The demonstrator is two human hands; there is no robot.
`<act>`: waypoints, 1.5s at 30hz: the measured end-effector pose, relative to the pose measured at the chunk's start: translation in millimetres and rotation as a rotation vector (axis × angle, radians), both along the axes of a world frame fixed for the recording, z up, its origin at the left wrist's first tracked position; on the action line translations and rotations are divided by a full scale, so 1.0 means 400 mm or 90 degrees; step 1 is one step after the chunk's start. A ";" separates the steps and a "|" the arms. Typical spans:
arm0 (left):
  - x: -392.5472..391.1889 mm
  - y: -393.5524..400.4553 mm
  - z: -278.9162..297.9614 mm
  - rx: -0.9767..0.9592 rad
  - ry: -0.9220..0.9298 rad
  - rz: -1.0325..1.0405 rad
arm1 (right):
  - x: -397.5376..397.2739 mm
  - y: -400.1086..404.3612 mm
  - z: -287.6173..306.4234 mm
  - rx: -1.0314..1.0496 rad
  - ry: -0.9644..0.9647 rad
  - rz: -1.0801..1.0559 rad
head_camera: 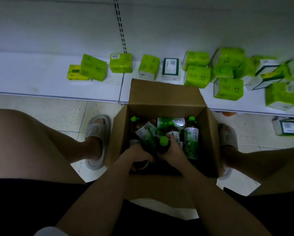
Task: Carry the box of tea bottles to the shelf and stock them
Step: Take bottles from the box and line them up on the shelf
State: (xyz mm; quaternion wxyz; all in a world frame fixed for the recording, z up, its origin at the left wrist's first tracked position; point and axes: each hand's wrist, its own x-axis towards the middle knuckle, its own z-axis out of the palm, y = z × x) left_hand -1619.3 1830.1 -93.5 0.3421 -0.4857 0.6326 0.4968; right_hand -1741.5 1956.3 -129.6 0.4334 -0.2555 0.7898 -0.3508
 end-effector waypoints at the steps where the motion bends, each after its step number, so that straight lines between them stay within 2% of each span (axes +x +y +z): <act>1: 0.002 -0.010 0.021 -0.018 0.022 0.011 | -0.003 -0.003 0.014 -0.015 -0.005 -0.020; 7: 0.007 -0.080 0.170 -0.048 0.121 0.173 | -0.033 -0.065 0.143 -0.104 -0.022 -0.157; 11: 0.007 -0.105 0.245 -0.058 0.316 0.423 | -0.071 -0.112 0.270 -0.192 -0.058 -0.247; 13: 0.008 -0.109 0.277 0.020 0.408 0.532 | -0.087 -0.121 0.325 -0.248 -0.110 -0.291; 16: 0.010 -0.110 0.315 0.237 0.569 0.610 | -0.088 -0.122 0.390 -0.350 -0.208 -0.304; 18: 0.015 -0.107 0.346 0.356 0.674 0.584 | -0.084 -0.126 0.425 -0.400 -0.287 -0.336; 20: 0.018 -0.098 0.383 0.438 0.763 0.496 | -0.080 -0.131 0.460 -0.426 -0.354 -0.346; 24: 0.019 -0.085 0.431 0.511 0.850 0.342 | -0.073 -0.120 0.515 -0.436 -0.499 -0.275; 27: 0.022 -0.080 0.444 0.576 0.912 0.275 | -0.079 -0.106 0.541 -0.435 -0.516 -0.249; 32: 0.006 -0.058 0.448 0.463 0.836 0.506 | -0.077 -0.095 0.565 -0.432 -0.456 -0.269; 35: 0.004 -0.061 0.474 0.441 0.850 0.578 | -0.070 -0.091 0.590 -0.394 -0.387 -0.265; 37: 0.002 -0.082 0.514 0.423 0.862 0.565 | -0.073 -0.093 0.622 -0.404 -0.336 -0.249; 39: 0.000 -0.111 0.572 0.373 0.879 0.492 | -0.077 -0.098 0.680 -0.455 -0.278 -0.217; 45: -0.035 -0.210 0.820 0.073 0.958 0.329 | -0.094 -0.154 0.927 -0.545 -0.061 -0.115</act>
